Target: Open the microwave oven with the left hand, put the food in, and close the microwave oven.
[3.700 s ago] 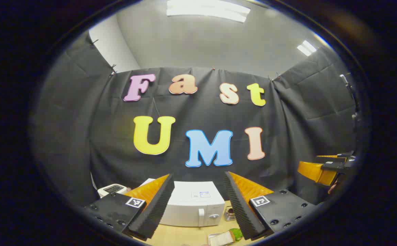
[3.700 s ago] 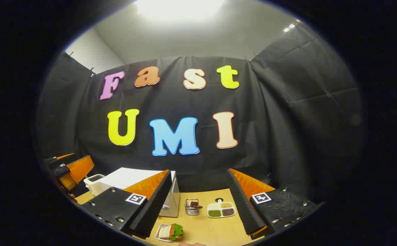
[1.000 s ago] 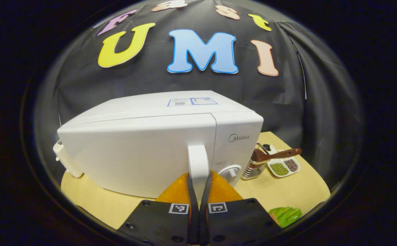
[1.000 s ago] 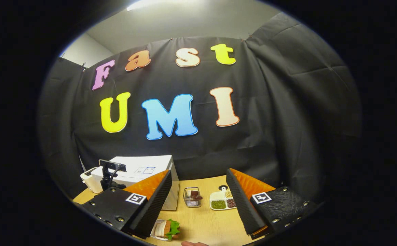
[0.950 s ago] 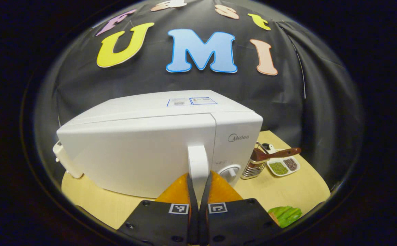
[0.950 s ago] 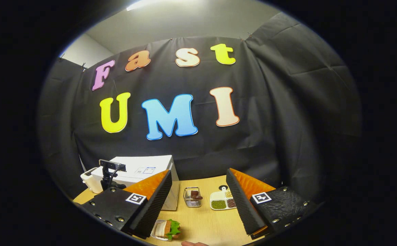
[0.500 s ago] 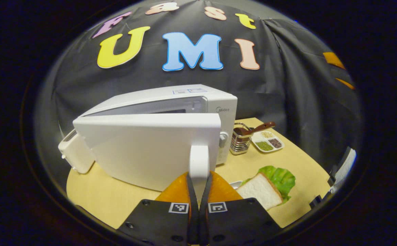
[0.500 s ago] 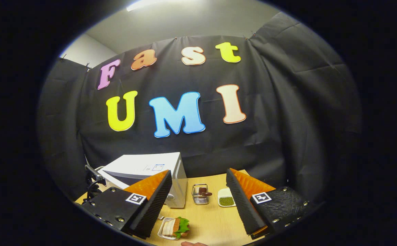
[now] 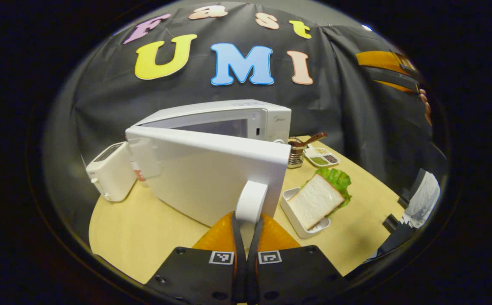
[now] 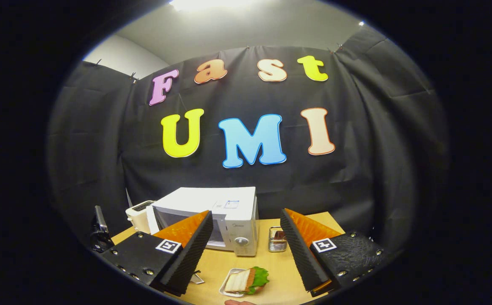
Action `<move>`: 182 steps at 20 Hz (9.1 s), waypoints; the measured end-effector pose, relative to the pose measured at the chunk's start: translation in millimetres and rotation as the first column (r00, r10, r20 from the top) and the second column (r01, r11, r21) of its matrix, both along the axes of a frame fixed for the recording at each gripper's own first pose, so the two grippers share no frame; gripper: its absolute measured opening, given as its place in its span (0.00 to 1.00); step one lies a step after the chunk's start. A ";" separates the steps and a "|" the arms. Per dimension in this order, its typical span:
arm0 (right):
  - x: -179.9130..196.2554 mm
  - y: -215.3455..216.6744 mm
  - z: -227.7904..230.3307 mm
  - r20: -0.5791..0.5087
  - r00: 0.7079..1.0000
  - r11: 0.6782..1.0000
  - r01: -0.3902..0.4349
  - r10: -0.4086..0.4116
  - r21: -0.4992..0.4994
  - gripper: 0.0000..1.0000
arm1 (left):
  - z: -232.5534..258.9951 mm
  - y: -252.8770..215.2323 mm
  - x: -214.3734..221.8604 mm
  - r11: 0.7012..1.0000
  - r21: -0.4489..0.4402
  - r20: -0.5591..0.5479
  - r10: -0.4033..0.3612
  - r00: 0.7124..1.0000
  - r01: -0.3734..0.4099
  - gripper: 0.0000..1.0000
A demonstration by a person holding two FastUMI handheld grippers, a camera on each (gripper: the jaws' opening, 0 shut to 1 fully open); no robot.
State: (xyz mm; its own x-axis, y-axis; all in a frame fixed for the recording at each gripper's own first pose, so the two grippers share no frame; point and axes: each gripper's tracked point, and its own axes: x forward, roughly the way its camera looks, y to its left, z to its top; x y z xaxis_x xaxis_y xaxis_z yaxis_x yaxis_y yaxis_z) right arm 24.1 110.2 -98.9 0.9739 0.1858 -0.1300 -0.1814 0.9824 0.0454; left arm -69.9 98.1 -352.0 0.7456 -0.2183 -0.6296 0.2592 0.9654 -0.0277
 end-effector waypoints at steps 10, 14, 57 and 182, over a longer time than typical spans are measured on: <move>-1.4 49.2 -24.7 -0.055 0.998 1.000 -0.017 0.017 0.001 0.97 | 8.8 139.0 -70.2 0.998 0.050 -0.038 0.033 0.999 -0.031 0.07; 1.2 63.7 -29.4 -0.065 0.998 0.999 -0.027 0.025 -0.026 0.97 | 7.8 200.0 -81.6 0.996 0.072 -0.063 0.049 0.997 -0.044 0.06; -12.4 -1.7 -289.1 -0.743 0.656 0.983 0.009 0.131 0.181 0.55 | 315.3 45.7 27.9 0.902 -0.106 0.551 0.404 0.731 -0.419 0.95; 18.2 97.3 54.8 0.067 0.998 0.999 0.010 -0.013 0.035 0.97 | 108.6 268.5 -94.7 0.913 -0.015 0.105 0.406 0.908 -0.407 0.07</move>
State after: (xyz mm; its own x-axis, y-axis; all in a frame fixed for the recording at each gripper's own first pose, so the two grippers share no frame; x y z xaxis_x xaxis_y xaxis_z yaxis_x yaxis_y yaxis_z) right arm 42.3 207.5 -44.1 0.9823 0.1780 -0.0582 -0.1740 0.9824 0.0679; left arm -164.6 366.6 -243.5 0.8299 0.1217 -0.5445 -0.1543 0.9879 -0.0144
